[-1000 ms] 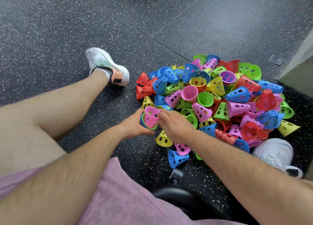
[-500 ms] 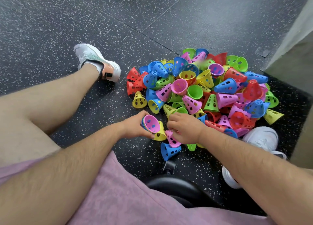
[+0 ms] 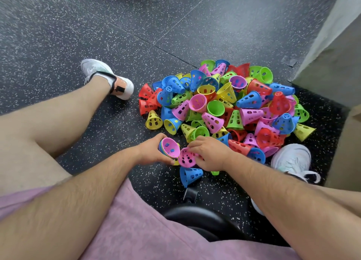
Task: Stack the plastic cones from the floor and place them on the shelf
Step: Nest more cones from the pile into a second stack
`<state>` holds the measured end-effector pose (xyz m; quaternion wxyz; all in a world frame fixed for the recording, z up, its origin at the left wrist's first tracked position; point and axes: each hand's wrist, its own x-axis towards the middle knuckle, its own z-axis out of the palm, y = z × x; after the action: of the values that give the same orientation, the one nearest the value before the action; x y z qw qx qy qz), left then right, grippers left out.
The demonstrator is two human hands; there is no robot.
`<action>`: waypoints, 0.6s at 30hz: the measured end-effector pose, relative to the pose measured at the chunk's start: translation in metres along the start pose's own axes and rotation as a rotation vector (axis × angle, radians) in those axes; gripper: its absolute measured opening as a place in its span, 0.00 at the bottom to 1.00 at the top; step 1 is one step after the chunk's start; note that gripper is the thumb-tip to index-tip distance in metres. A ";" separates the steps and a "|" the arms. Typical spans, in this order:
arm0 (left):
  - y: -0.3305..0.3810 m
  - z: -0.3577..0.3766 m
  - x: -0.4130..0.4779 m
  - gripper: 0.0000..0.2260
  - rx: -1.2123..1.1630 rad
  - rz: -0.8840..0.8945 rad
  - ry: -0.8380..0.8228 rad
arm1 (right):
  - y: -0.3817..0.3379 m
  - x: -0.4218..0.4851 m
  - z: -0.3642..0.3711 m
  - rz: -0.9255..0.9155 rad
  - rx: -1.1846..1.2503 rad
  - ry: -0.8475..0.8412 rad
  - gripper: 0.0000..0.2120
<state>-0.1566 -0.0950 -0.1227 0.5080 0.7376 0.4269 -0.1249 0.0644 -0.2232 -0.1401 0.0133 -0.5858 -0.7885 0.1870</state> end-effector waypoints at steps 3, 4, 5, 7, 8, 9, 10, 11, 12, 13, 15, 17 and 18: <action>0.001 -0.006 -0.002 0.30 -0.047 -0.007 0.068 | 0.000 0.000 -0.005 0.103 0.082 0.113 0.21; 0.000 -0.009 -0.002 0.30 -0.059 -0.011 0.093 | 0.000 0.000 -0.007 0.139 0.118 0.150 0.24; -0.002 -0.011 -0.003 0.30 -0.069 -0.016 0.114 | -0.001 0.001 -0.010 0.177 0.157 0.174 0.28; -0.005 -0.015 -0.003 0.31 -0.085 -0.024 0.141 | -0.001 0.005 -0.014 0.243 0.240 0.217 0.36; -0.007 -0.017 -0.002 0.31 -0.084 -0.025 0.152 | -0.001 0.008 -0.015 0.270 0.270 0.247 0.36; -0.008 -0.018 -0.002 0.32 -0.083 -0.027 0.162 | -0.001 0.011 -0.014 0.294 0.289 0.280 0.34; -0.008 -0.018 -0.001 0.32 -0.084 -0.026 0.168 | -0.001 0.013 -0.014 0.306 0.297 0.319 0.30; -0.007 -0.017 0.000 0.32 -0.083 -0.022 0.170 | -0.001 0.016 -0.013 0.312 0.302 0.355 0.25; -0.006 -0.017 0.001 0.32 -0.078 -0.017 0.168 | -0.003 0.018 -0.014 0.310 0.306 0.385 0.20; -0.005 -0.016 0.001 0.32 -0.075 -0.017 0.163 | -0.005 0.021 -0.015 0.309 0.315 0.407 0.16; -0.003 -0.014 0.001 0.31 -0.071 -0.017 0.149 | -0.010 0.025 -0.015 0.298 0.325 0.440 0.12; -0.004 -0.013 0.002 0.31 -0.065 -0.025 0.135 | -0.015 0.028 -0.015 0.295 0.316 0.462 0.11; -0.005 -0.014 0.002 0.31 -0.062 -0.026 0.133 | -0.017 0.030 -0.016 0.300 0.311 0.475 0.11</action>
<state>-0.1623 -0.0816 -0.1212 0.4993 0.7226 0.4730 -0.0690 0.0431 -0.1948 -0.1259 0.2586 -0.7137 -0.6302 0.1631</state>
